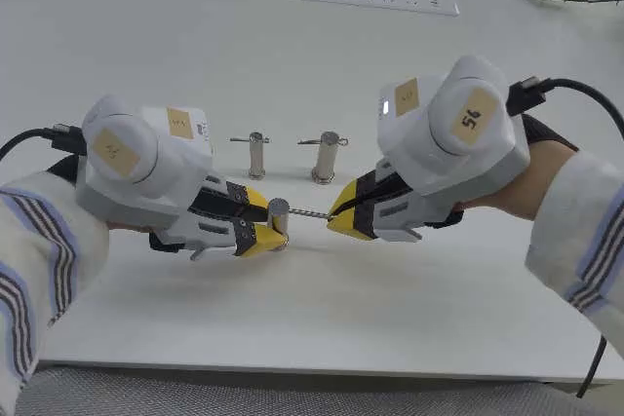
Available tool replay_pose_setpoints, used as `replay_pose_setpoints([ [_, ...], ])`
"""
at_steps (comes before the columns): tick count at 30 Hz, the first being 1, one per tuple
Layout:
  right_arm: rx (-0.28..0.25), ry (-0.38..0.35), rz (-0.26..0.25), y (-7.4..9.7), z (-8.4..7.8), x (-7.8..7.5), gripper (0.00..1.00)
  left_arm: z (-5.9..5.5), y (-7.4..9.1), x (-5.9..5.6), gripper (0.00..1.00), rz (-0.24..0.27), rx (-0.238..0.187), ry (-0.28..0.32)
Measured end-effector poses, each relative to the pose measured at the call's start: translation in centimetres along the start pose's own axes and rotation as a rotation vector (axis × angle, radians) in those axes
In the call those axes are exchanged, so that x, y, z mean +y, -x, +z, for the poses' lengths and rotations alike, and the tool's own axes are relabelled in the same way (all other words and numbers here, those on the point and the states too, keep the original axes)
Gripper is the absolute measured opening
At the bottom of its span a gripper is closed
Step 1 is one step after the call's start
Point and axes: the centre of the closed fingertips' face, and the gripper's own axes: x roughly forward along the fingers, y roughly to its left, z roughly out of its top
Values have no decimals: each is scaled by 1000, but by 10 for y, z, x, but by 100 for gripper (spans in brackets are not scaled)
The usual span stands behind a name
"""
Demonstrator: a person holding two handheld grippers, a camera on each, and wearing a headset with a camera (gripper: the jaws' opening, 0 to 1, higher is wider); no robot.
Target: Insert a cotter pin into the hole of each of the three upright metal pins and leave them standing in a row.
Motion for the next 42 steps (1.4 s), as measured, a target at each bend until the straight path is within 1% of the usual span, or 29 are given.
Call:
replay_pose_setpoints([
  [5,6,15,-3,-1,1,-1,3,0,0,0,11,-1,1,-3],
  [10,0,18,0,-5,5,1,3,0,0,0,11,-2,2,-7],
  [29,-28,-4,9,-8,9,-1,3,2,-3,-2,11,-3,7,-6],
  [42,-41,8,25,-13,14,-2,3,2,-4,-3,11,0,14,0],
])
